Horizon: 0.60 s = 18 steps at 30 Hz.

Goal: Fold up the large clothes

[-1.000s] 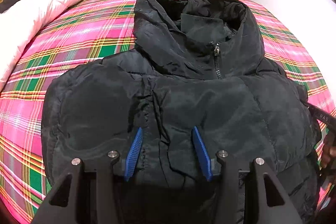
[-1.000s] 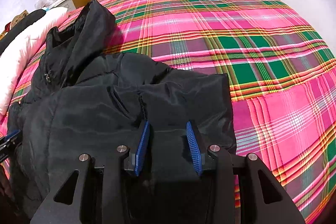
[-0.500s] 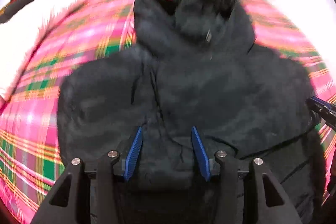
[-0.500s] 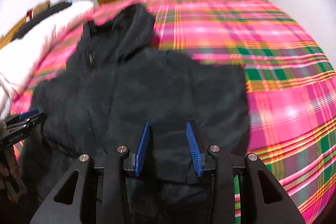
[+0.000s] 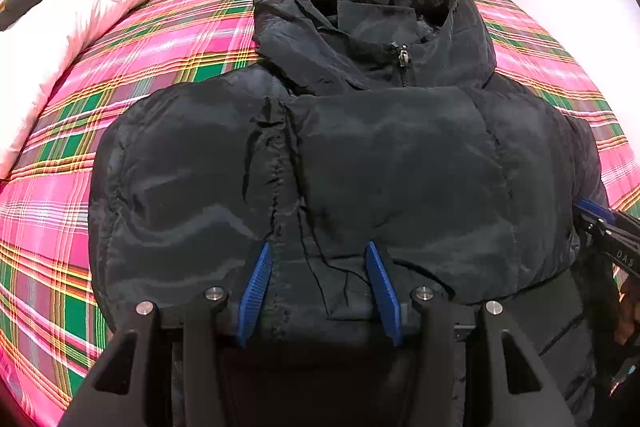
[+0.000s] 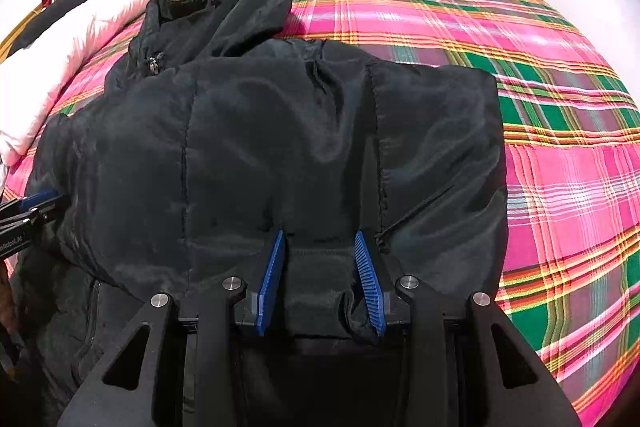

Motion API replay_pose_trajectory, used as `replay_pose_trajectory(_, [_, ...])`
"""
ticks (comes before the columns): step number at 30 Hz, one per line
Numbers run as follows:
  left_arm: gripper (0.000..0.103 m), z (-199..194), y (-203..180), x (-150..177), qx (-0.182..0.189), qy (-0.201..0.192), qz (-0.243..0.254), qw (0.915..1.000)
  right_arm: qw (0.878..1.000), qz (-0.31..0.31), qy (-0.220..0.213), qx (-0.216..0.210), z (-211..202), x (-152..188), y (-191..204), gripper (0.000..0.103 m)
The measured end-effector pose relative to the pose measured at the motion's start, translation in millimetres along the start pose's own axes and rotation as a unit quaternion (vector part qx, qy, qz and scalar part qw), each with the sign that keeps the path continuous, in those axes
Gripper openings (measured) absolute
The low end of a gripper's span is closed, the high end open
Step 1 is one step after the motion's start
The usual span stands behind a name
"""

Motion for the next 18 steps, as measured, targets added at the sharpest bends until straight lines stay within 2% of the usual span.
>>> replay_pose_trajectory(2, [0.052,-3.8,2.2,0.1,0.004,-0.001,-0.003,1.0000,1.000,0.017,0.017,0.008,-11.2,-1.3,-1.4,0.038])
replay_pose_trajectory(4, [0.051,-15.4,3.7,0.2,0.003,-0.006,-0.007,1.0000,0.999,0.024,0.007,0.021,-31.9,3.6,1.5,0.038])
replay_pose_trajectory(8, [0.051,-55.0,6.4,-4.0,0.004,-0.059,0.001,0.9983,0.999,0.025,-0.020,0.026,-64.2,15.0,12.5,0.038])
replay_pose_trajectory(11, [0.051,-72.2,19.2,-9.3,-0.016,-0.094,0.001,0.9955,0.999,0.019,-0.029,0.023,-62.3,11.3,22.8,0.038])
replay_pose_trajectory(14, [0.051,-63.9,41.1,-18.0,-0.030,-0.087,-0.021,0.9956,0.999,0.011,-0.031,0.009,-47.0,-0.9,27.5,0.038])
replay_pose_trajectory(18, [0.051,-21.5,58.1,-23.5,-0.055,-0.031,-0.040,0.9972,1.000,0.002,-0.006,0.000,-14.1,-14.1,33.8,0.038])
Point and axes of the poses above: each gripper's, at about its wrist camera, not at the fingertips, and z roughly the way its jaws point, y to its left, x to its underside, the point moved 6 cm from there along z, roughly the way its jaws point, and after that the axes turned 12 degrees about y, right-handed, at the moved point
